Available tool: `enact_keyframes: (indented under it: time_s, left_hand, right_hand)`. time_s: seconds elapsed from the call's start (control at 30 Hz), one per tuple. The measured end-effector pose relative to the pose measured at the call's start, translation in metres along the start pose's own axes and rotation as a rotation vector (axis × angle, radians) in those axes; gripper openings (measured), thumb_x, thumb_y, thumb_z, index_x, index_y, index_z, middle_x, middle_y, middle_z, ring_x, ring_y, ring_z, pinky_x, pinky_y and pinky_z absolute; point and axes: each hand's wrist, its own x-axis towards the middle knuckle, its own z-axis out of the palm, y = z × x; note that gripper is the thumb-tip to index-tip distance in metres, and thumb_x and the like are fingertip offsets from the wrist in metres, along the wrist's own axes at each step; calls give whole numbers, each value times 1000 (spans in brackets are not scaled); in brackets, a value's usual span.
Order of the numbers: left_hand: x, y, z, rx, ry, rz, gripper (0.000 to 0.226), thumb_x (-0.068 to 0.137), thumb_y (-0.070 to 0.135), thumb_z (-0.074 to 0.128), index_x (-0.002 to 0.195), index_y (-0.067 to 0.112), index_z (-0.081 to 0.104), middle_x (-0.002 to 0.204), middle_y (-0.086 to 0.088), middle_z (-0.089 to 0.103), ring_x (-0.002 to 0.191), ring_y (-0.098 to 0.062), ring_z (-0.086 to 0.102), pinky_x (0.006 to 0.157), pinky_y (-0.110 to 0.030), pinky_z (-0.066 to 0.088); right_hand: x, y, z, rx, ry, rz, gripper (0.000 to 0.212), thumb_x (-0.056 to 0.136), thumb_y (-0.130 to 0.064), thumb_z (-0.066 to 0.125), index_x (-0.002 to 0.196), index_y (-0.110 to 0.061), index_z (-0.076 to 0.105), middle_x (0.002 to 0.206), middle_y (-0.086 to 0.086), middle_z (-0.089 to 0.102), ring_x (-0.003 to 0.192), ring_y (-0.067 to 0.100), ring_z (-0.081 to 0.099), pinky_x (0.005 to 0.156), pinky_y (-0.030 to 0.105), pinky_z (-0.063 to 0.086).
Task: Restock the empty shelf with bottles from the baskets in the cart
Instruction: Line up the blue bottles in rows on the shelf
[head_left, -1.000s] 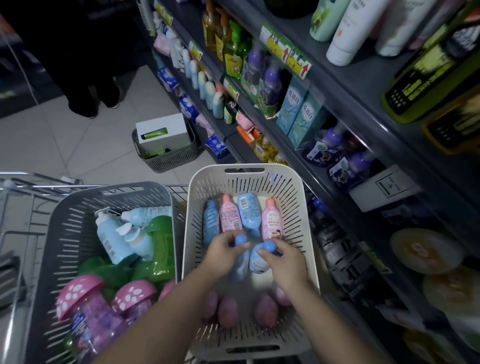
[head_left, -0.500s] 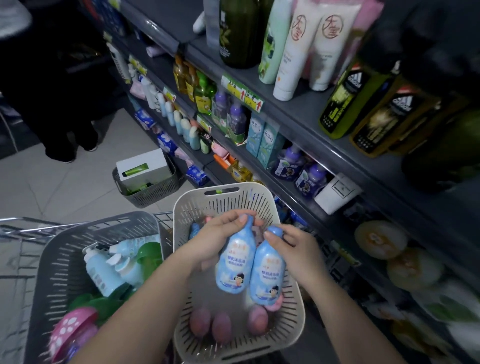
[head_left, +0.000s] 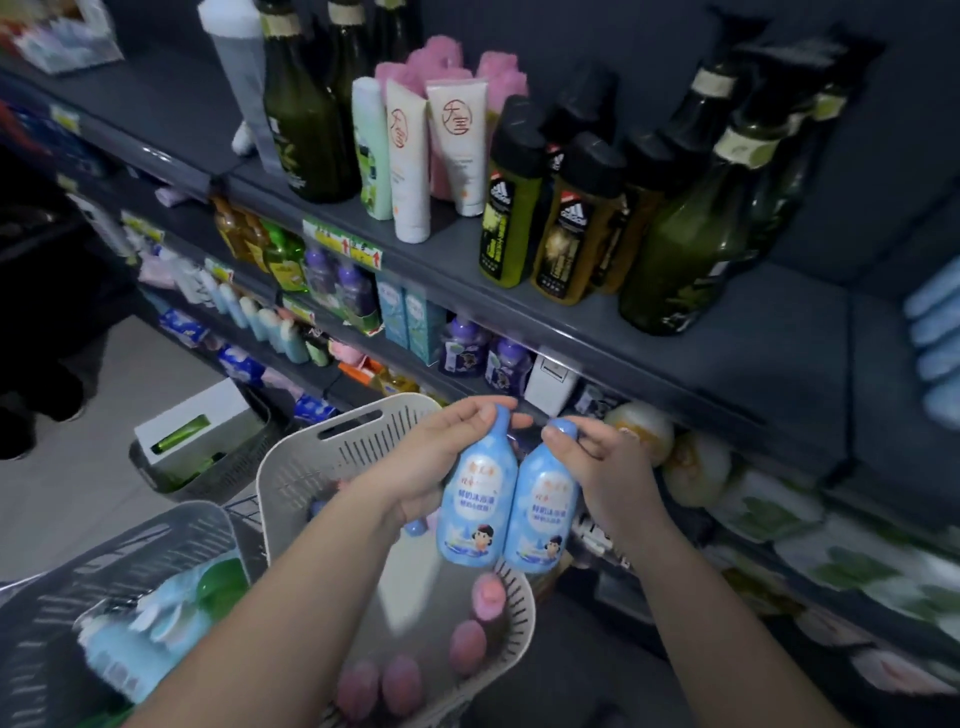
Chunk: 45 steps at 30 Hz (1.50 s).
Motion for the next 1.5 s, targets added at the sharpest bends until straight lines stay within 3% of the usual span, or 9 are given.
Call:
enact_keyframes:
  time_s: [0.2,0.33,0.47,0.67,0.8,0.93,1.23,1.37,1.5]
  left_hand:
    - [10,-10,56,8,-57,-38,37,87,26,57,119,9,62,116,-10,70,88,-23,67,83,-38,55]
    - [21,-18,106,39,-102,-54,32,87,26,57,114,11,64,114,-8,71,86,-20,68,82,-36,55]
    - [33,-31,165,64,-183,-69,35,87,27,58,118,11,62,119,-11,69,104,-26,66,95,-43,51]
    - [44,-59,258,124,-265,-67,33,88,26,58,118,11,62,118,-11,70,91,-23,69,82,-38,57]
    - [54,-79,309,149,-282,-68,30,86,27,60,112,13,65,117,-12,70,96,-26,68,93,-46,52]
    - [61,-97,348,176,-292,-48,33,86,29,60,115,14,64,117,-10,70,88,-21,70,82,-39,56]
    - [82,-119,392,222,-205,2,32,81,24,66,108,8,66,106,-4,74,87,-16,66,76,-30,56]
    - [100,-104,412,198,-267,137,31,84,20,63,112,7,62,110,-5,73,93,-17,66,83,-32,55]
    - [124,-94,422,203,-291,313,22,89,21,66,110,12,64,119,-8,70,106,-21,66,94,-39,53]
  right_hand:
    - [-16,-3,-52,41,94,3,12,91,-16,68,80,-15,73,65,-8,68,58,2,59,56,14,46]
    - [-32,-7,-101,58,158,1,10,90,-20,69,85,-14,74,80,5,74,68,8,64,64,23,50]
    - [-52,-6,-159,97,229,10,10,90,-21,69,83,-15,74,72,-4,72,64,7,64,61,21,50]
    - [-82,-1,-248,50,336,5,12,89,-25,71,82,-15,75,73,-2,73,61,7,61,56,18,47]
    - [-100,1,-301,90,330,5,12,89,-23,71,87,-12,75,83,8,76,73,16,69,67,31,54]
    - [-113,6,-342,142,338,-20,12,89,-18,71,87,-6,74,77,9,73,68,12,66,60,22,52]
    - [-119,14,-399,124,299,-67,6,87,-17,73,92,-13,73,84,3,77,79,11,71,68,25,54]
    - [-108,0,-414,87,356,-201,5,87,-16,74,90,-20,74,91,9,76,89,21,70,80,45,57]
    - [-84,-12,-424,-7,430,-281,21,84,-22,77,85,-43,72,88,-8,75,83,4,66,82,34,55]
